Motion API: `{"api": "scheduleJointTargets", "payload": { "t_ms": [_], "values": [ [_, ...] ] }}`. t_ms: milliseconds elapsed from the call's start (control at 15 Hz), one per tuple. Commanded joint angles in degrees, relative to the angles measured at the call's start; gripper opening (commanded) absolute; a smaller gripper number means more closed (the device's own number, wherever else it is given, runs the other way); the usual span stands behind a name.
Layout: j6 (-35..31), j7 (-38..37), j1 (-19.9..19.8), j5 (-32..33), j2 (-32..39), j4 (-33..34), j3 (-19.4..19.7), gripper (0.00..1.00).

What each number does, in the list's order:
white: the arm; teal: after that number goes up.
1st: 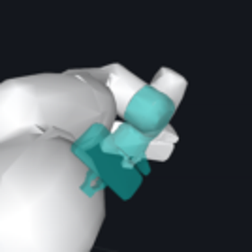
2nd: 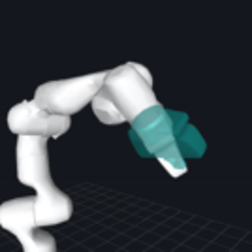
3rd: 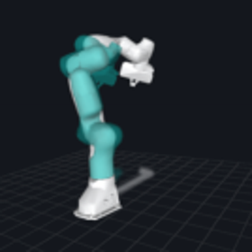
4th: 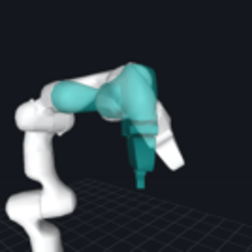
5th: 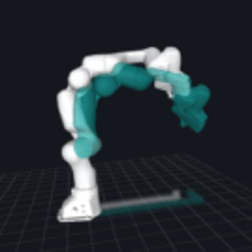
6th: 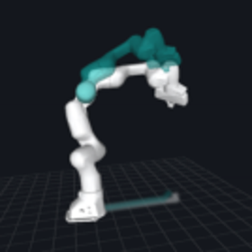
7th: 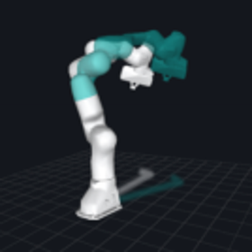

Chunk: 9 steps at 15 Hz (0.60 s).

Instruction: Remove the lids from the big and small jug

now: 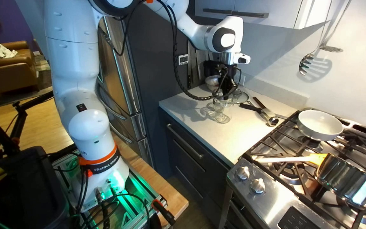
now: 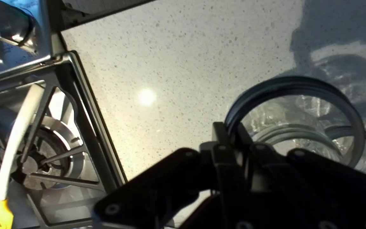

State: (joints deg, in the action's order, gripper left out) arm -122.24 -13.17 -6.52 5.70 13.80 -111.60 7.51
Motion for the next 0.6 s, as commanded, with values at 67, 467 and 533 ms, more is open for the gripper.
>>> {"api": "scheduleJointTargets", "payload": {
  "t_ms": [67, 467, 533],
  "values": [
    [-4.6, -4.5, 1.4, 5.8, -8.3, -11.5, 0.9, 0.02],
    [-15.8, -7.5, -1.0, 13.9, -16.4, -25.0, 2.3, 0.02],
    [-18.3, -7.2, -1.8, 14.4, -17.0, -27.0, 2.7, 0.02]
  ]
}}
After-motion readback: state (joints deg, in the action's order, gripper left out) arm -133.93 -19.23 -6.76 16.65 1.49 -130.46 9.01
